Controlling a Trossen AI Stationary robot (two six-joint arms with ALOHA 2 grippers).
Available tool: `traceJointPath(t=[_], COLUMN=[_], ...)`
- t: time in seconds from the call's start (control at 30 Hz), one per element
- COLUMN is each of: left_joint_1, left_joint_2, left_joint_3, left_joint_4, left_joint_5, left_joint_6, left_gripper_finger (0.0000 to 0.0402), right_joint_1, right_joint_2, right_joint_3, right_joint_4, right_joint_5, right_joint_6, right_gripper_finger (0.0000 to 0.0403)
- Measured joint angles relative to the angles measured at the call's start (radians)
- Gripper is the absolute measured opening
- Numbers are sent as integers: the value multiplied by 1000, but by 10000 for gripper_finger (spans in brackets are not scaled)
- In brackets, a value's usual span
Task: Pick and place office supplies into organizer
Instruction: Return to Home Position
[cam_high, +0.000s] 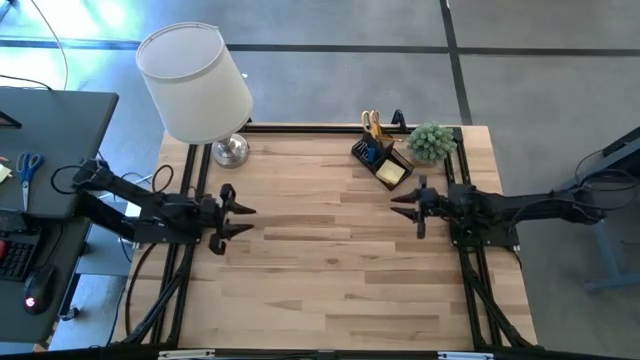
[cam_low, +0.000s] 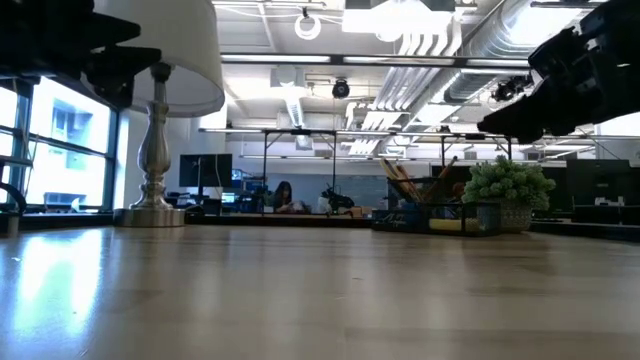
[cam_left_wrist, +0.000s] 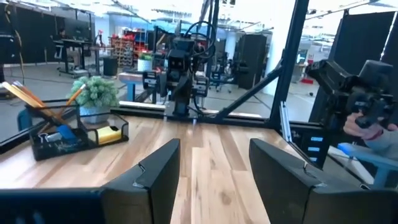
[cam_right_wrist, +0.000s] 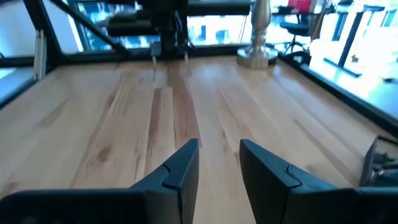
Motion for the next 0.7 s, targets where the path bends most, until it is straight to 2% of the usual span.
traceJointPath(t=[0.17,0.33,0.5,0.6,0.7], left_joint_1=[0,0,0,0,0], left_joint_2=[-140,-221,-324,-321,-323], left_joint_3=[-1,-1,30,54,63], left_joint_4=[-106,-153,-338,-392,-372], left_joint_5=[-3,-3,-16,-32,-40], left_joint_6=[56,106,75,61,87], left_gripper_finger=[179,179,179,179,179], right_joint_1=[0,0,0,0,0], right_joint_2=[-68,-134,-197,-235,-271], right_joint_3=[0,0,0,0,0], right_joint_4=[8,7,-35,-80,-109], right_joint_5=[-10,-12,-18,-18,-18], right_joint_6=[-25,-48,-48,-48,-48], right_gripper_finger=[112,112,112,112,112])
